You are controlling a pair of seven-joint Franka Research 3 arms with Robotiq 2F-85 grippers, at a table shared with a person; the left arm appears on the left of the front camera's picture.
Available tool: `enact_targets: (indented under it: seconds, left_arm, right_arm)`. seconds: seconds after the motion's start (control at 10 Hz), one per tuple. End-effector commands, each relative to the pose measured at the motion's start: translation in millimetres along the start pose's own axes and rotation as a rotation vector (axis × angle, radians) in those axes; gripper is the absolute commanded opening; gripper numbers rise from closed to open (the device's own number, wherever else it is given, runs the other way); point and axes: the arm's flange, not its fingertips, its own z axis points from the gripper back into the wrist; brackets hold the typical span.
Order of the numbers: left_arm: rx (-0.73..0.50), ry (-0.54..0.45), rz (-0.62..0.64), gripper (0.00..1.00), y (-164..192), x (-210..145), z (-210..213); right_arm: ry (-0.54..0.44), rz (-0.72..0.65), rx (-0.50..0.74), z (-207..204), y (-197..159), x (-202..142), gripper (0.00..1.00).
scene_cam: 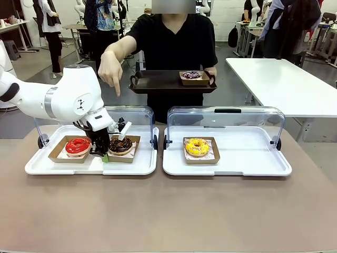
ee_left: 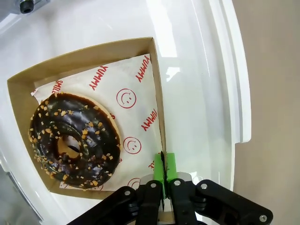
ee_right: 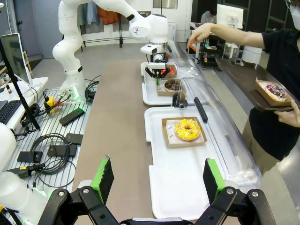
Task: Provide the desired donut to the person.
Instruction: Pick up and lift the Paper togo box containing the Donut pointed at by the person.
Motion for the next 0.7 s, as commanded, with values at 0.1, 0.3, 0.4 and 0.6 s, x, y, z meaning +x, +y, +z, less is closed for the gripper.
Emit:
enact_targets:
  seconds: [0.1,0.3,0.4,0.6]
  left_arm:
    - [0.008,0.016,-0.025,0.00,-1.2,-0.6,4.4]
    - [-0.024,0.022,0.002,0.00,-16.6,1.5,16.8]
    - [-0.067,0.002,0.024,0.00,-31.4,4.4,35.4]
    - [-0.068,-0.029,0.036,0.00,-69.6,9.2,86.1]
  right_arm:
    - [-0.006,0.001,0.002,0.1,0.3,-0.1,1.00]
    - [-0.006,0.001,0.002,0.1,0.3,-0.1,1.00]
    - [-0.006,0.001,0.002,0.1,0.3,-0.1,1.00]
    - [-0.006,0.001,0.002,0.1,0.3,-0.1,1.00]
